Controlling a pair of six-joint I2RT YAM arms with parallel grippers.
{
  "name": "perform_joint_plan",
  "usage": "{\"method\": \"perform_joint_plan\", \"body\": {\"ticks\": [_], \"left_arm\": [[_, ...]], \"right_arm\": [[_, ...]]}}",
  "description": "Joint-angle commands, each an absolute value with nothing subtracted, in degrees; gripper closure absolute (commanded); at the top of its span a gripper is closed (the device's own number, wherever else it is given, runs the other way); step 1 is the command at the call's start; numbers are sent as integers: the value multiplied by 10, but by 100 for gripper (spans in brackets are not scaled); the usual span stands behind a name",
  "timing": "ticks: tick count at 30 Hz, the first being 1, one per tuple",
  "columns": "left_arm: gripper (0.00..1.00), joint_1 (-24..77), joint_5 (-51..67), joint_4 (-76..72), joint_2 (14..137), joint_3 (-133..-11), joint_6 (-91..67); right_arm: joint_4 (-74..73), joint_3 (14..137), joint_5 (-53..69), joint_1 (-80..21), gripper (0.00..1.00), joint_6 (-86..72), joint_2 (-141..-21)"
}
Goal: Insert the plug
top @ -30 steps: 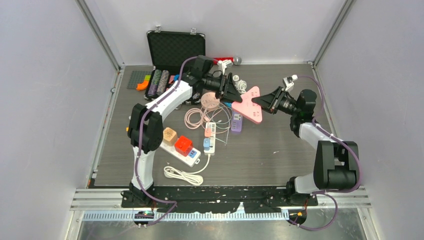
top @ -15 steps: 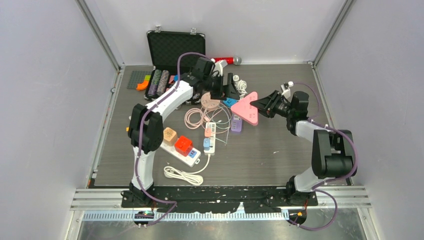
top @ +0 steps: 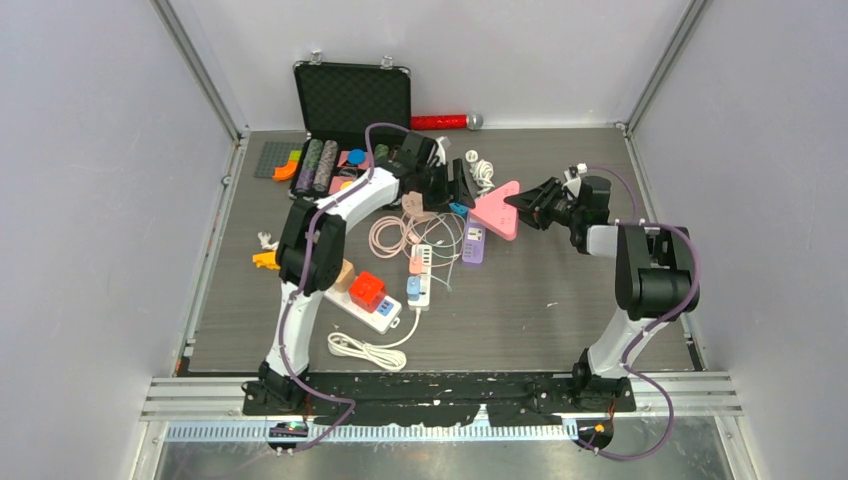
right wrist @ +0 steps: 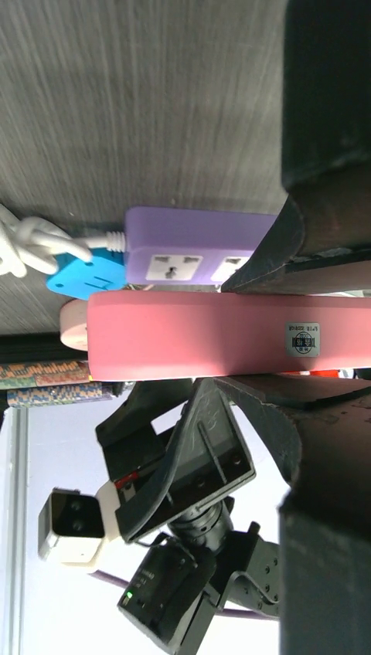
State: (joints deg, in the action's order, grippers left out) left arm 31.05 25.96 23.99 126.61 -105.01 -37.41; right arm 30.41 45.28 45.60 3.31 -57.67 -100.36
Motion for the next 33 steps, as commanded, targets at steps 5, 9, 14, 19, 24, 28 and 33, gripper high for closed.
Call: {"method": "perform_joint_plan", "body": {"ticks": [5,9,14,19,24,28,33], "left_arm": [[28,309,261,202,1295,-1084,-409],[27,311,257,201,1301,-1082,-412],[27,312,256,202,1311,-1081,-416],[26,315,245,201,1315,-1080,-420],[26,319,233,201,1320,-1081,-419],[23,322,225,195,1328,-1086,-427],[24,323,219,186,1339,-1089,-434]], "right_arm": [[361,505,454,38,95,-596,-1056],[360,502,449,38,95,-592,-1073],[356,508,448,38,95,-585,-1095],[340,509,444,39,94,-562,-1107],[327,508,442,39,95,-539,-1117],[278,511,430,39,88,-501,-1114],[209,525,416,39,64,-452,-1115]]}}
